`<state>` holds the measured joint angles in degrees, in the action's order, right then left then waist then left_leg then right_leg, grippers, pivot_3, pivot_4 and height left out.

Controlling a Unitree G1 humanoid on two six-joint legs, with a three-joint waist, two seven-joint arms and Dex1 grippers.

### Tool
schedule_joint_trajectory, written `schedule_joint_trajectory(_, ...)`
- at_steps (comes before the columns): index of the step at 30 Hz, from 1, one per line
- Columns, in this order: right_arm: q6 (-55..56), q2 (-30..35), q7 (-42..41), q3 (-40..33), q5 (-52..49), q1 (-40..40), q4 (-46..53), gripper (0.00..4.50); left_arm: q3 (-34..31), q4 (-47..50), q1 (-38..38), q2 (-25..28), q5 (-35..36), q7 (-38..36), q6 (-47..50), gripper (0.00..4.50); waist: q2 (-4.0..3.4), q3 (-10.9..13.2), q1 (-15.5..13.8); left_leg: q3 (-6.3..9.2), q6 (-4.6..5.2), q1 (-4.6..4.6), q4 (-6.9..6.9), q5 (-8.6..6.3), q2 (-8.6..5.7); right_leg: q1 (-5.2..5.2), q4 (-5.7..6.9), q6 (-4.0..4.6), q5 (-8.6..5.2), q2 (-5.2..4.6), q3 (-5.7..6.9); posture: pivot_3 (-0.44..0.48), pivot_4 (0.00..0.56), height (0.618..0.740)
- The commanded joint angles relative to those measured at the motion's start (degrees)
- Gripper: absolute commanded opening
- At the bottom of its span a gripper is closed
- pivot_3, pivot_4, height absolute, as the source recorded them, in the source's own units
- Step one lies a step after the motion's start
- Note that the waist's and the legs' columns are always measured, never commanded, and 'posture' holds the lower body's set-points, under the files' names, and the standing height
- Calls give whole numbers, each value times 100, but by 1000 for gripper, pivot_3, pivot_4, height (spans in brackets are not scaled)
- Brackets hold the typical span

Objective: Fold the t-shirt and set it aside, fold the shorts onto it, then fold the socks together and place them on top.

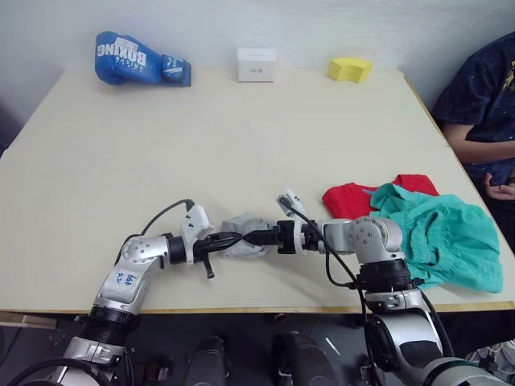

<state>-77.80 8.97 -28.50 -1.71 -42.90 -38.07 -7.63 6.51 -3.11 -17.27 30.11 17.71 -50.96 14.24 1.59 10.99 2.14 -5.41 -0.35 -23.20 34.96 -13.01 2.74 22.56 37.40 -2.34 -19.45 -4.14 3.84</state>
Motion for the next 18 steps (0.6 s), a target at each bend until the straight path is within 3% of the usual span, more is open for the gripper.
schedule_joint_trajectory(1, 66, -129, 75, -84, -8, 197, 136, 193, 132, -309, 131, 79, -277, -56, 38, 0, 3, -3, -4, 0, -1, 1, 1, -1, 0, -2, 0, -1, 1, 0, 0, 0, 150, 740)
schedule_joint_trajectory(5, -161, -290, 244, -648, -373, 371, 649, 160, -129, -63, 126, -4, 153, -78, 297, 0, 3, -3, -27, 1, -20, -2, -1, -12, 0, 0, -3, -3, 2, -1, 0, 0, 150, 740)
schedule_joint_trajectory(8, -593, -273, 381, -1339, -868, 584, 1247, 160, -536, 689, 117, 75, 1046, -483, 731, 547, 1, 1, -35, 1, 0, -18, -8, 0, 0, 13, -10, -3, 2, -1, 0, 0, 150, 740)
schedule_joint_trajectory(12, -675, -340, 714, -2614, -1963, 935, 2028, 160, -713, 1191, -147, 366, 1316, -840, 802, 1785, -1, 2, -58, 4, 4, -103, -1, 4, -4, 91, -9, -7, 2, -1, 8, 0, 150, 740)
schedule_joint_trajectory(18, 472, 38, 2252, -4103, -4145, 1507, 2724, 160, -868, 1600, -730, 115, 1935, -667, 1314, 3568, -2, 3, -56, -1, 16, -104, 4, 7, -10, 87, -15, -21, 10, 0, 4, 0, 150, 740)
